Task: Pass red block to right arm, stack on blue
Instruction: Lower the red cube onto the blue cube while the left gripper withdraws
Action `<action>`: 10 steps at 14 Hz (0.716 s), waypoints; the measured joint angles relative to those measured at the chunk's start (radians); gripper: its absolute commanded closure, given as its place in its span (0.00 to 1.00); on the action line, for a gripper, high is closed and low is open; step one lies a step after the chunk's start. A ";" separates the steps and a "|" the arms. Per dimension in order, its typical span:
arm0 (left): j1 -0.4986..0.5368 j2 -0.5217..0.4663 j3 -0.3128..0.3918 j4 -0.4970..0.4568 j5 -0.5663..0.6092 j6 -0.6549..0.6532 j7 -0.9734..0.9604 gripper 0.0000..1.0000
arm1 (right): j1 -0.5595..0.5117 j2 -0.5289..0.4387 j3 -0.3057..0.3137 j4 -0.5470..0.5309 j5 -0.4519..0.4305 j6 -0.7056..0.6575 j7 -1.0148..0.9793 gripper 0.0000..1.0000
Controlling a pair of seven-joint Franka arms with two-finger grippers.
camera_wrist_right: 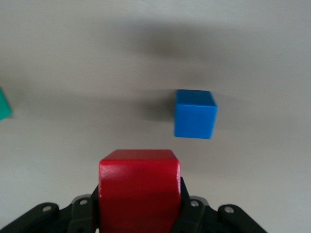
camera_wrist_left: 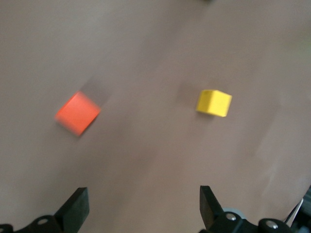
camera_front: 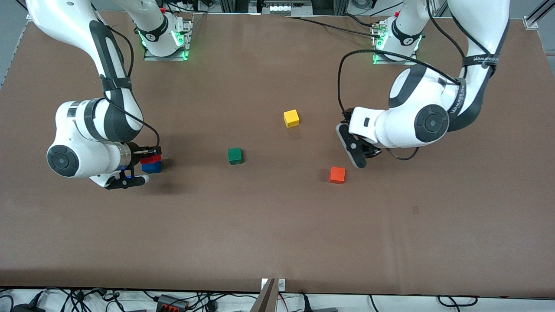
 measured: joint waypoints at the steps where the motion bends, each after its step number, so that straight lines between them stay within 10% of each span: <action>1: 0.007 -0.003 0.003 0.017 0.023 -0.031 -0.103 0.00 | 0.000 -0.007 -0.001 -0.008 -0.014 0.005 0.004 1.00; 10: 0.042 -0.050 0.029 0.271 0.252 -0.276 -0.408 0.00 | 0.048 -0.137 0.000 -0.280 -0.127 0.285 0.120 1.00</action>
